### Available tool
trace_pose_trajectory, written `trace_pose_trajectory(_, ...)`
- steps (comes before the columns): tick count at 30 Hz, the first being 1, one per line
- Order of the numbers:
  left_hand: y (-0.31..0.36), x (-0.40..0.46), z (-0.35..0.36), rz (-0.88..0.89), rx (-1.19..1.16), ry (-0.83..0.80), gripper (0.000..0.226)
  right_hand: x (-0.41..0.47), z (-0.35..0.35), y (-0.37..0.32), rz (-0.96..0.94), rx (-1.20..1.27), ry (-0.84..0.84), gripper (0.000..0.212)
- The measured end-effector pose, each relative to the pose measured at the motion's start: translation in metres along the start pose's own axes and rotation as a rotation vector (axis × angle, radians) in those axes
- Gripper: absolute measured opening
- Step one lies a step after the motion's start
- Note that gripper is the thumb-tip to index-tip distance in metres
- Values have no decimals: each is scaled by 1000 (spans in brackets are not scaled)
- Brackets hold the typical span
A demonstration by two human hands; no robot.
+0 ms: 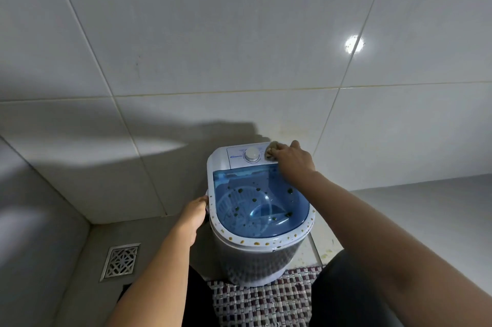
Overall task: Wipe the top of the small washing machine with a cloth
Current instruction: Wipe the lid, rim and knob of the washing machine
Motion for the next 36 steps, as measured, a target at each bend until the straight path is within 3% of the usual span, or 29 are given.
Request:
trace_pose_trajectory(8, 1, -2, 2, 4, 1, -8, 38, 31, -1, 1, 149, 134, 4, 46)
trace_pose_trajectory(21, 4, -6, 8, 40, 5, 37, 35, 4, 3, 17, 18, -44, 22, 38)
trace_pose_trajectory(25, 2, -4, 7, 24, 2, 52, 38, 24, -4, 22, 73, 39, 21, 42)
trace_pose_trajectory(29, 0, 0, 5, 0, -3, 47, 40, 40, 3, 47, 201, 203, -69, 24)
trace_pose_trajectory(36, -1, 7, 4, -39, -27, 26, 41, 30, 15, 62, 184, 298, -78, 21)
Point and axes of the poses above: each hand's wrist, its own x-axis towards the middle knuckle, its own z-axis out of the palm, y = z × x, the point moved 3 cm from there along x, towards the middle knuckle, and after that the axes turned 1 degree about -x, right-handed, at the moved point
